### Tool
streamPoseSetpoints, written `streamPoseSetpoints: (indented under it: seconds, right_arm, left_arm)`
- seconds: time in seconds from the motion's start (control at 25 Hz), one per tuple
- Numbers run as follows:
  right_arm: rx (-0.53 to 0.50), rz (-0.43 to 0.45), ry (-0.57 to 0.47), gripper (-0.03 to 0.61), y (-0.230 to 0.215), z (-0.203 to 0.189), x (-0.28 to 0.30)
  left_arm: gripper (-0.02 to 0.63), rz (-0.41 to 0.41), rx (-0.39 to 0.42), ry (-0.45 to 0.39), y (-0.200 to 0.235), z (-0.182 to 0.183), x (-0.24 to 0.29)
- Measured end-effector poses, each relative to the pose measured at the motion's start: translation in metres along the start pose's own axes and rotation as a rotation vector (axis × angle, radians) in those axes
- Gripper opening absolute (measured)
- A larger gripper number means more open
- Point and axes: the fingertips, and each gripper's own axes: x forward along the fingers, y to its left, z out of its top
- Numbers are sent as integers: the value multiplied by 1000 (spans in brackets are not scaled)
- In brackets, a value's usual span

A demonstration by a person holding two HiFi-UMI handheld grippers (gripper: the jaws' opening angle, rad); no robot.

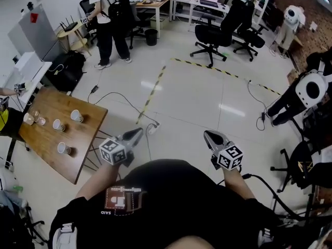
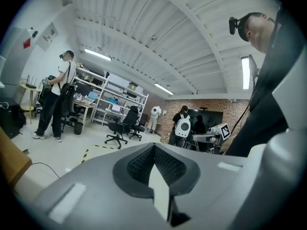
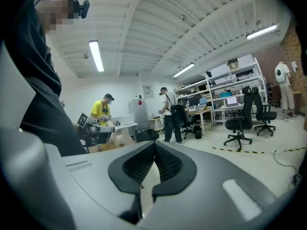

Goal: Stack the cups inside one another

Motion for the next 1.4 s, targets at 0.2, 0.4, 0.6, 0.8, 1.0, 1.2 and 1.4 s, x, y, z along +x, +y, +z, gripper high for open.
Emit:
streamPoseSetpoints:
  seconds: [0.2, 0.4, 0.6, 0.8, 1.0, 1.2, 1.4]
  right_arm:
    - [28, 17, 19, 14, -50, -2, -4]
    - [41, -14, 16, 14, -68, -5, -2]
    - [53, -83, -4, 14, -72, 2, -9]
    - [65, -130, 2, 14, -82, -7, -20]
    - [37, -73, 32, 14, -79, -5, -2]
    - [-26, 91, 95, 14, -68, 3, 51]
    - [-76, 307, 156, 14, -36, 8, 128]
  left_arm:
    - [2, -13, 17, 0, -26, 11, 48]
    - [2, -27, 11, 20, -14, 6, 63]
    - [2, -94, 10, 33, -3, 12, 85]
    - [2, -131, 26, 14, -4, 22, 102]
    - [2, -74, 9, 10, 7, 18, 86]
    - [2, 90, -46, -41, 30, 10, 44]
    - [2, 313, -145, -87, 49, -14, -28]
